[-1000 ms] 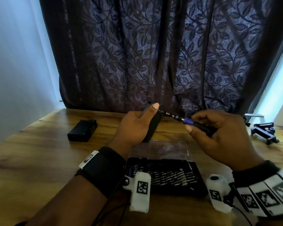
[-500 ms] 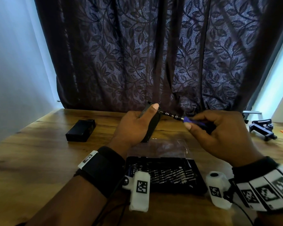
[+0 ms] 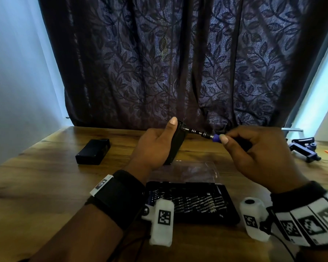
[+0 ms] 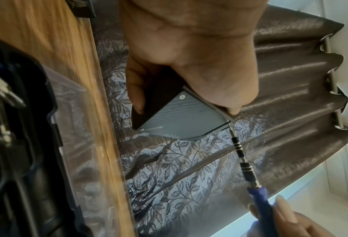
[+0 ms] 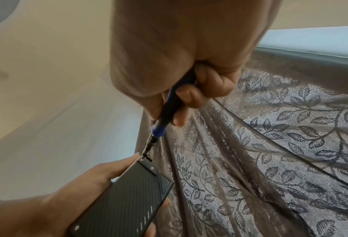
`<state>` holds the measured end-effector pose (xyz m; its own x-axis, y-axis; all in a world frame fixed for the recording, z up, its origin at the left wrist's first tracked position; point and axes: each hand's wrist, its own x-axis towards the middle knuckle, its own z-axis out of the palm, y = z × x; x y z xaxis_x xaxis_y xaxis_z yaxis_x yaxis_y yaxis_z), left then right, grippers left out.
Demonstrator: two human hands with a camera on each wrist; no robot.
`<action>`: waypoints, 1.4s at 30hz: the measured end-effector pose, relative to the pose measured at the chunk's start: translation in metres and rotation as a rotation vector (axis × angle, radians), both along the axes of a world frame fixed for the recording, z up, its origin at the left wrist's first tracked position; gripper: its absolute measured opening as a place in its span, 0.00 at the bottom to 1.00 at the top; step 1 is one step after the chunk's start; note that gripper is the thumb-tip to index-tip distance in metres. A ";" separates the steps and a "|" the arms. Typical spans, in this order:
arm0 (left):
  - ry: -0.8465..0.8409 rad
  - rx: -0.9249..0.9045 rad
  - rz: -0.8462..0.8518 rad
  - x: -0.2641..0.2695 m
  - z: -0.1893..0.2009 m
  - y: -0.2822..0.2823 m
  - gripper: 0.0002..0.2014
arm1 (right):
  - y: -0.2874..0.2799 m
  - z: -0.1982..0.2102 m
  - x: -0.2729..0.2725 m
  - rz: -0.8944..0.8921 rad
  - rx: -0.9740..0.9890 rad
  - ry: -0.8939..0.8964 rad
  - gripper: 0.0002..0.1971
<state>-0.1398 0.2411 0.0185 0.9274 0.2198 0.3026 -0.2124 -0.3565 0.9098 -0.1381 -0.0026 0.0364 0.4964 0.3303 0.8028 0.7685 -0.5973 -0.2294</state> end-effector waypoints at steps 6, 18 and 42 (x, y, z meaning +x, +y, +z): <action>0.053 -0.311 -0.039 0.009 -0.009 -0.001 0.25 | 0.000 -0.003 -0.002 0.125 0.203 -0.027 0.08; 0.121 -0.506 -0.219 0.012 -0.005 0.008 0.34 | 0.019 0.000 -0.026 0.038 0.150 -0.164 0.11; 0.173 -0.327 -0.171 0.018 -0.008 0.007 0.48 | 0.019 0.010 -0.036 0.022 0.176 -0.143 0.10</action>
